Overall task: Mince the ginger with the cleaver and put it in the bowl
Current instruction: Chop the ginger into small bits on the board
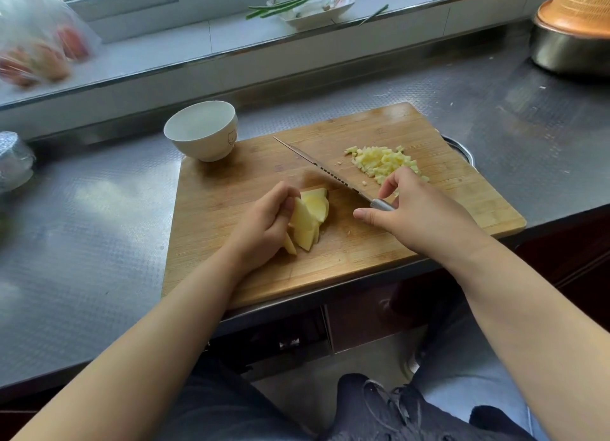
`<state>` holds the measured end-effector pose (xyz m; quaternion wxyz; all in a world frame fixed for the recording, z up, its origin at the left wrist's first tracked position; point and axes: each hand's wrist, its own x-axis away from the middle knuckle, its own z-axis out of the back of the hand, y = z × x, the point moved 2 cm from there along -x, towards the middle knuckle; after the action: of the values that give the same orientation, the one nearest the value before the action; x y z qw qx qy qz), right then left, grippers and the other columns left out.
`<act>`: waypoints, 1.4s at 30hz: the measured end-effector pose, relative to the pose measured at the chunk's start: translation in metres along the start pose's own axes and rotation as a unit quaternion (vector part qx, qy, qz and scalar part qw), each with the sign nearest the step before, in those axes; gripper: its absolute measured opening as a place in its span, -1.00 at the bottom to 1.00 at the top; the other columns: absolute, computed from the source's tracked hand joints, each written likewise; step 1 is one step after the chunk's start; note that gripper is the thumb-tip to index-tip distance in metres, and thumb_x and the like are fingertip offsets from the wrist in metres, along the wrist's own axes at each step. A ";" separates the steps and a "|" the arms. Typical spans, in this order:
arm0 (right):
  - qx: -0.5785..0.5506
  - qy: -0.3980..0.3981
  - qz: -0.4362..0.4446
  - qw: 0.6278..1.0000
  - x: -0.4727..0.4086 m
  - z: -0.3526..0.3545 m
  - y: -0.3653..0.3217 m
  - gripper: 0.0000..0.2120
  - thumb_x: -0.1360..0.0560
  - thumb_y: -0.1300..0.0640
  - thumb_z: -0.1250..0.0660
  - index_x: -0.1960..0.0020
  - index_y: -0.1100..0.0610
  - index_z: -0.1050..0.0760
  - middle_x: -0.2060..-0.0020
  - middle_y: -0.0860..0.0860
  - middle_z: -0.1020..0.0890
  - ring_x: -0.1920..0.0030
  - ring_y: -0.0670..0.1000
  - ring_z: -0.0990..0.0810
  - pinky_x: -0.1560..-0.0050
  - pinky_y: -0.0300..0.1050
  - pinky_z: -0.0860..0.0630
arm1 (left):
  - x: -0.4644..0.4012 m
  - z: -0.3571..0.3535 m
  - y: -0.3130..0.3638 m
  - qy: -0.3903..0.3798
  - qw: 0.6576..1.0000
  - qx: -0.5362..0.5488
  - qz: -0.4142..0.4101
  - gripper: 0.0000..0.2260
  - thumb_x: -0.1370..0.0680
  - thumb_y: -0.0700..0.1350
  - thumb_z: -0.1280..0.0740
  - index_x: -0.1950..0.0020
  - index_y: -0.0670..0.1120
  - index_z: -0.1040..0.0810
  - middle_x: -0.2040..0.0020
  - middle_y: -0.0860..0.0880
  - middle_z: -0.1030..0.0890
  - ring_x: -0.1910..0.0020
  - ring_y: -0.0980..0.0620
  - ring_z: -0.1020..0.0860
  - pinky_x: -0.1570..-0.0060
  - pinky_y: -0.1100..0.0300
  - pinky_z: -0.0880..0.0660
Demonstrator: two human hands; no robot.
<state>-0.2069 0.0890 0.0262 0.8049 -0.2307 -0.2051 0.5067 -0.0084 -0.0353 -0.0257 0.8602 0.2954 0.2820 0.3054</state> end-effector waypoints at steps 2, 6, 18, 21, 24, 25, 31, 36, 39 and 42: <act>-0.001 0.000 0.000 1.000 0.000 -0.001 0.000 -0.56 -0.44 -0.27 -0.37 -0.07 0.01 -0.34 0.21 -0.12 -0.49 0.22 -0.07 -0.50 0.27 -0.08 -0.42 | 0.000 0.001 0.001 -0.012 1.000 0.001 0.004 -0.87 -0.63 0.05 -0.08 0.06 0.16 -0.38 0.28 0.18 -0.45 0.30 0.21 -0.41 0.30 0.28 -0.36; -0.003 -0.001 0.001 1.000 -0.001 0.000 0.000 -0.59 -0.46 -0.27 -0.35 -0.07 -0.01 -0.35 0.19 -0.11 -0.50 0.20 -0.06 -0.51 0.27 -0.08 -0.43 | -0.002 0.000 0.001 -0.023 0.998 -0.055 -0.017 -0.51 -0.55 0.38 0.10 0.14 0.08 -0.44 0.19 0.17 -0.44 0.12 0.24 -0.42 0.10 0.30 -0.36; -0.120 0.009 0.000 0.993 -0.009 0.008 0.005 -0.68 -0.46 -0.25 -0.36 -0.04 -0.08 -0.38 0.18 0.00 -0.62 0.17 0.08 -0.62 0.06 0.22 -0.61 | 0.009 0.000 0.010 -0.080 0.986 -0.142 -0.030 -0.52 -0.37 0.43 -0.26 -0.03 0.08 -0.44 -0.01 0.18 -0.46 -0.03 0.16 -0.40 -0.04 0.24 -0.35; -0.133 0.003 0.002 0.991 -0.008 0.005 0.005 -0.68 -0.46 -0.24 -0.37 -0.03 -0.08 -0.38 0.18 0.03 -0.63 0.17 0.11 -0.62 0.06 0.24 -0.61 | 0.009 -0.001 0.014 -0.077 0.982 -0.174 -0.014 -0.50 -0.35 0.41 -0.31 -0.01 0.04 -0.41 -0.01 0.14 -0.46 0.00 0.14 -0.40 0.01 0.22 -0.33; -0.148 -0.003 0.004 0.989 -0.007 0.004 0.004 -0.70 -0.46 -0.23 -0.38 -0.01 -0.09 -0.37 0.21 0.04 -0.65 0.18 0.11 -0.63 0.05 0.23 -0.61 | 0.007 -0.005 0.015 -0.060 0.976 -0.212 0.006 -0.61 -0.46 0.33 -0.21 0.05 0.00 -0.38 0.08 0.12 -0.46 0.09 0.10 -0.40 0.13 0.21 -0.27; -0.152 -0.005 0.005 0.988 -0.006 0.004 0.004 -0.70 -0.46 -0.22 -0.38 0.00 -0.09 -0.37 0.23 0.03 -0.65 0.19 0.11 -0.64 0.05 0.24 -0.61 | 0.007 -0.007 0.015 -0.053 0.972 -0.227 0.019 -0.64 -0.50 0.30 -0.17 0.06 0.00 -0.37 0.11 0.11 -0.46 0.12 0.08 -0.41 0.15 0.19 -0.26; -0.163 -0.002 0.010 0.986 -0.005 0.010 0.003 -0.71 -0.48 -0.19 -0.37 -0.03 -0.06 -0.37 0.28 0.04 -0.65 0.20 0.16 -0.67 0.09 0.23 -0.63 | 0.011 -0.002 0.002 0.022 0.922 -0.348 0.170 -0.62 -0.63 0.17 0.03 0.06 -0.04 -0.44 0.07 -0.02 -0.52 0.00 -0.07 -0.48 0.08 0.07 -0.33; -0.175 0.001 0.008 0.985 -0.008 0.010 0.004 -0.73 -0.49 -0.18 -0.38 -0.02 -0.07 -0.37 0.27 0.04 -0.65 0.27 0.09 -0.63 0.13 0.19 -0.63 | 0.005 0.012 0.018 -0.060 0.947 -0.286 0.136 -0.33 -0.44 0.42 -0.08 -0.43 0.07 -0.26 -0.42 0.00 -0.25 -0.41 -0.02 -0.18 -0.39 0.00 -0.18; -0.182 0.001 0.009 0.983 -0.008 0.010 0.007 -0.74 -0.49 -0.17 -0.38 0.01 -0.08 -0.36 0.28 0.05 -0.65 0.30 0.06 -0.60 0.16 0.16 -0.62 | -0.006 0.013 0.029 -0.205 0.941 -0.264 0.057 -0.04 -0.29 0.45 -0.32 -0.56 0.18 0.04 -0.55 0.10 -0.06 -0.51 0.03 0.00 -0.46 -0.05 -0.05; -0.191 0.005 0.010 0.982 -0.007 0.011 0.010 -0.73 -0.49 -0.15 -0.38 -0.03 -0.05 -0.37 0.28 0.06 -0.65 0.32 0.05 -0.59 0.18 0.13 -0.62 | -0.023 0.008 0.022 -0.263 0.919 -0.291 0.035 -0.01 -0.29 0.44 -0.36 -0.54 0.28 0.16 -0.58 0.16 0.05 -0.54 0.01 0.06 -0.47 -0.10 -0.02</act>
<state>-0.2230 0.0880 0.0291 0.7418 -0.3846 -0.2920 0.4653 -0.0256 -0.0401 0.0018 0.9400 0.1112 -0.0660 0.3157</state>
